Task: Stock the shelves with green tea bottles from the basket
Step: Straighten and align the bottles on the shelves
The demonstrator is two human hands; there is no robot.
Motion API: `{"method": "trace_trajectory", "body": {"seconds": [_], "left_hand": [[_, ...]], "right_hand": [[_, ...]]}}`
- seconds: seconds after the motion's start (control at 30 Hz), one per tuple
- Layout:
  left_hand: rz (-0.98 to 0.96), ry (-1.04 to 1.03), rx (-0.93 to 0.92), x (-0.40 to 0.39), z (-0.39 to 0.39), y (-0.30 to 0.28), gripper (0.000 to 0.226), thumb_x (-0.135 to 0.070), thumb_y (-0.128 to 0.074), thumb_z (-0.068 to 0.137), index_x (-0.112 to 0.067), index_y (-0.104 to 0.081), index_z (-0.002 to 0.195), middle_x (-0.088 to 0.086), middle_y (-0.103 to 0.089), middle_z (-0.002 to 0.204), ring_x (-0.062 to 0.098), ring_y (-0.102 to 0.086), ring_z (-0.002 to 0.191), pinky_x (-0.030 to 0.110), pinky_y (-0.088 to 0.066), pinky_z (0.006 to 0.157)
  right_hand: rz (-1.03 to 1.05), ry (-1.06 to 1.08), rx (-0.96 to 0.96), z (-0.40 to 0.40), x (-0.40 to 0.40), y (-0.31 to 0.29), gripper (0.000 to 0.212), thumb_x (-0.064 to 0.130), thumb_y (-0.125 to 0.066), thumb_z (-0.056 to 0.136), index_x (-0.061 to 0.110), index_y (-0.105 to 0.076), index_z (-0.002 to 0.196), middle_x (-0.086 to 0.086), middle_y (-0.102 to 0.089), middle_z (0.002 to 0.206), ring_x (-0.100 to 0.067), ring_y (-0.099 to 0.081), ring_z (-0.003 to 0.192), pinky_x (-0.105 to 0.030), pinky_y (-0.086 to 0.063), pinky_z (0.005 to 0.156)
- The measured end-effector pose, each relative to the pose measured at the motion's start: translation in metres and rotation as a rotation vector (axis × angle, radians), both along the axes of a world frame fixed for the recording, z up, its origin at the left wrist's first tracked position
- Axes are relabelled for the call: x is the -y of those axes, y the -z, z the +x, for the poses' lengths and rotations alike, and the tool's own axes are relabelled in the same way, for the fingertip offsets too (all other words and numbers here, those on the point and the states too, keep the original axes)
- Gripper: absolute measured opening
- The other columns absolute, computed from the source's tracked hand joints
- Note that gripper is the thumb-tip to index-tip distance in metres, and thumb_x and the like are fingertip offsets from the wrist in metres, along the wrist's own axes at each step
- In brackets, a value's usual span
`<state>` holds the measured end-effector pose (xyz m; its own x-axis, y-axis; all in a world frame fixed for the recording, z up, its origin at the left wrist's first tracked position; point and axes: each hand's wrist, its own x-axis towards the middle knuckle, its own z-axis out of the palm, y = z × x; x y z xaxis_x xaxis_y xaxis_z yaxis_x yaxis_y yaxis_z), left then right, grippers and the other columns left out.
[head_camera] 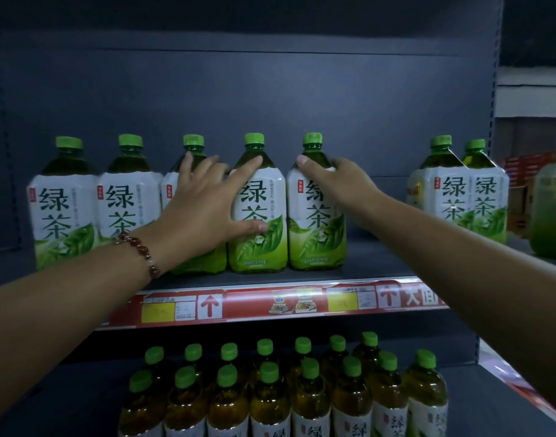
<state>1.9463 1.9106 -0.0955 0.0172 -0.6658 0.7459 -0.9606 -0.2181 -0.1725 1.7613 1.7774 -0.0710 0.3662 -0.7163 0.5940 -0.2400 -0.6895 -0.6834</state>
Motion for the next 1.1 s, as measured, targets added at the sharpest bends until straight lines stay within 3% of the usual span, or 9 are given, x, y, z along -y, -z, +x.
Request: {"method": "trace_trajectory", "body": {"seconds": [0.13, 0.2, 0.27, 0.4, 0.57, 0.63, 0.73, 0.93, 1.1], "left_hand": [[-0.018, -0.033, -0.005, -0.005, -0.013, 0.002, 0.099, -0.076, -0.055, 0.078, -0.040, -0.007, 0.156, 0.011, -0.018, 0.161, 0.028, -0.010, 0.150, 0.050, 0.006, 0.121], [-0.060, -0.009, 0.026, -0.004, -0.023, 0.002, 0.089, -0.072, -0.053, 0.083, -0.040, -0.014, 0.156, 0.009, -0.011, 0.164, 0.028, -0.008, 0.151, 0.050, 0.004, 0.122], [-0.125, 0.038, 0.093, 0.001, -0.037, -0.003, 0.080, -0.071, -0.047, 0.086, -0.037, -0.023, 0.155, 0.010, -0.018, 0.162, 0.029, -0.014, 0.149, 0.053, -0.002, 0.122], [-0.138, 0.037, 0.176, 0.025, -0.069, -0.018, 0.080, -0.072, -0.032, 0.083, -0.034, -0.027, 0.154, 0.012, -0.027, 0.159, 0.033, -0.023, 0.146, 0.054, -0.007, 0.120], [-0.097, -0.059, 0.217, 0.058, -0.087, -0.019, 0.075, -0.075, -0.031, 0.088, -0.039, -0.024, 0.154, 0.021, -0.025, 0.158, 0.041, -0.023, 0.145, 0.059, -0.008, 0.119], [-0.087, -0.114, 0.221, 0.064, -0.086, -0.017, 0.079, -0.078, -0.020, 0.084, -0.039, -0.027, 0.152, 0.022, -0.042, 0.146, 0.041, -0.033, 0.138, 0.061, -0.011, 0.117], [-0.092, -0.126, 0.225, 0.069, -0.081, -0.012, 0.080, -0.078, -0.015, 0.083, -0.039, -0.029, 0.151, 0.018, -0.059, 0.123, 0.039, -0.045, 0.125, 0.062, -0.014, 0.116], [-0.090, -0.099, 0.211, 0.070, -0.080, -0.013, 0.081, -0.078, -0.013, 0.082, -0.037, -0.028, 0.152, 0.017, -0.059, 0.123, 0.037, -0.043, 0.128, 0.061, -0.013, 0.116], [-0.088, -0.071, 0.169, 0.068, -0.082, -0.010, 0.077, -0.076, -0.019, 0.086, -0.038, -0.024, 0.153, 0.017, -0.056, 0.129, 0.037, -0.038, 0.132, 0.059, -0.012, 0.117]], "right_hand": [[-0.005, -0.082, -0.103, -0.011, -0.002, -0.001, 0.112, 0.099, -0.049, 0.052, 0.017, -0.054, 0.128, -0.002, -0.066, 0.122, -0.021, -0.065, 0.108, -0.046, -0.050, 0.100], [-0.076, -0.054, -0.199, -0.026, -0.010, 0.000, 0.095, 0.083, -0.051, 0.076, 0.016, -0.044, 0.143, -0.007, -0.054, 0.142, -0.024, -0.055, 0.126, -0.041, -0.041, 0.109], [-0.212, 0.067, -0.279, -0.047, -0.005, 0.003, 0.083, 0.064, -0.050, 0.091, 0.016, -0.026, 0.154, -0.009, -0.035, 0.157, -0.026, -0.039, 0.141, -0.039, -0.033, 0.111], [-0.444, 0.359, -0.312, -0.085, 0.016, -0.002, 0.082, 0.057, -0.058, 0.090, 0.016, -0.027, 0.154, -0.013, -0.033, 0.155, -0.034, -0.036, 0.140, -0.044, -0.032, 0.112], [-0.315, 0.526, -0.200, -0.120, 0.052, -0.010, 0.093, 0.051, -0.067, 0.087, 0.018, -0.013, 0.157, -0.015, -0.014, 0.162, -0.040, -0.025, 0.145, -0.050, -0.029, 0.114], [-0.193, 0.523, -0.175, -0.125, 0.063, -0.009, 0.103, 0.055, -0.069, 0.084, 0.018, -0.007, 0.158, -0.016, -0.017, 0.160, -0.040, -0.031, 0.141, -0.052, -0.036, 0.110], [-0.197, 0.552, -0.209, -0.126, 0.073, -0.004, 0.111, 0.059, -0.070, 0.080, 0.015, -0.005, 0.158, -0.018, -0.029, 0.155, -0.038, -0.035, 0.139, -0.049, -0.036, 0.109], [-0.160, 0.680, -0.267, -0.126, 0.084, -0.009, 0.109, 0.063, -0.067, 0.081, 0.009, -0.010, 0.157, -0.019, -0.037, 0.151, -0.037, -0.034, 0.139, -0.044, -0.032, 0.110], [-0.076, 0.659, -0.281, -0.132, 0.089, -0.012, 0.086, 0.056, -0.069, 0.080, 0.006, -0.038, 0.142, -0.018, -0.048, 0.136, -0.038, -0.047, 0.124, -0.045, -0.043, 0.098]]}}
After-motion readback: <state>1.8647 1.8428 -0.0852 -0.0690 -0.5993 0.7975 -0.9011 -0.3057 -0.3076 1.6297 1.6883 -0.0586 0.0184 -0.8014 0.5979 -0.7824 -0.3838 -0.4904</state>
